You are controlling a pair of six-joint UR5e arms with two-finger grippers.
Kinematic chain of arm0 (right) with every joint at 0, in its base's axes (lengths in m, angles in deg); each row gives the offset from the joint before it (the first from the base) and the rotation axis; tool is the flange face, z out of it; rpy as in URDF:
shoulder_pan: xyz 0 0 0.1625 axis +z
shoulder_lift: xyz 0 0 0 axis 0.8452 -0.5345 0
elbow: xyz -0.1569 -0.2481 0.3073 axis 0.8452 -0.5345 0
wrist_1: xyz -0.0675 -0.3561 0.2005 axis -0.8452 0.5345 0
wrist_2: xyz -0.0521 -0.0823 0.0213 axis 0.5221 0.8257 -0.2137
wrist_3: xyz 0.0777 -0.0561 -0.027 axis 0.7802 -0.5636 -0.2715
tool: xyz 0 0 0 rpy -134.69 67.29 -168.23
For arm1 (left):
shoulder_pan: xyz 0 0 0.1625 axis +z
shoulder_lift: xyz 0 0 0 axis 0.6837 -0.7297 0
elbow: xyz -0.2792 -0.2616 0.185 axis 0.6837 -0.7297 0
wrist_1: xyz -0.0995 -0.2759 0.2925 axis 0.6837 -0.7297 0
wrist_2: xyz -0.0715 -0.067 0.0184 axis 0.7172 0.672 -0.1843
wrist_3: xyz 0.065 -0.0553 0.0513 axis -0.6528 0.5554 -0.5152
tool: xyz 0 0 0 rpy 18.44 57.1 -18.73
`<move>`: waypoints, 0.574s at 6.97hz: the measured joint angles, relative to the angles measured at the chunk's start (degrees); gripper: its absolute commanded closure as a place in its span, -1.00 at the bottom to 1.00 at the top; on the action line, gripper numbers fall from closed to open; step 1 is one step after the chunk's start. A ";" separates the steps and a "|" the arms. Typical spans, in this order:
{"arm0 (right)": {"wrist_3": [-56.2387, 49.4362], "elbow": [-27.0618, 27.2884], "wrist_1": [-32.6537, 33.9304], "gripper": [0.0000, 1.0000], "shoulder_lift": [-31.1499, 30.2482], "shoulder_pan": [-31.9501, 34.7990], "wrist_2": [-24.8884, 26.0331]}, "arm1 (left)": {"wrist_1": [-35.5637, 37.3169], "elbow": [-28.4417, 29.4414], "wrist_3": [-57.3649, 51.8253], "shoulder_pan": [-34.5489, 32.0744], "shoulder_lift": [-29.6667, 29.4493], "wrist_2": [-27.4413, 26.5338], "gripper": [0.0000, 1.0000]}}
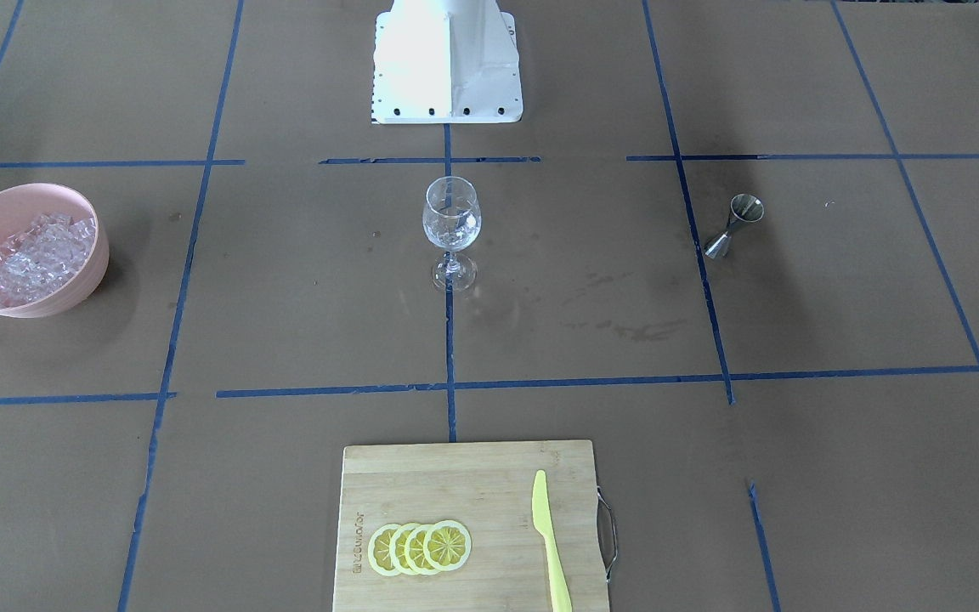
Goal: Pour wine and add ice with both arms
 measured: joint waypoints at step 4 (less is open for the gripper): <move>11.34 -0.21 -12.79 -1.00 -3.83 -0.69 -0.14 | -4.99 -7.47 19.69 22.71 1.48 -24.41 -1.00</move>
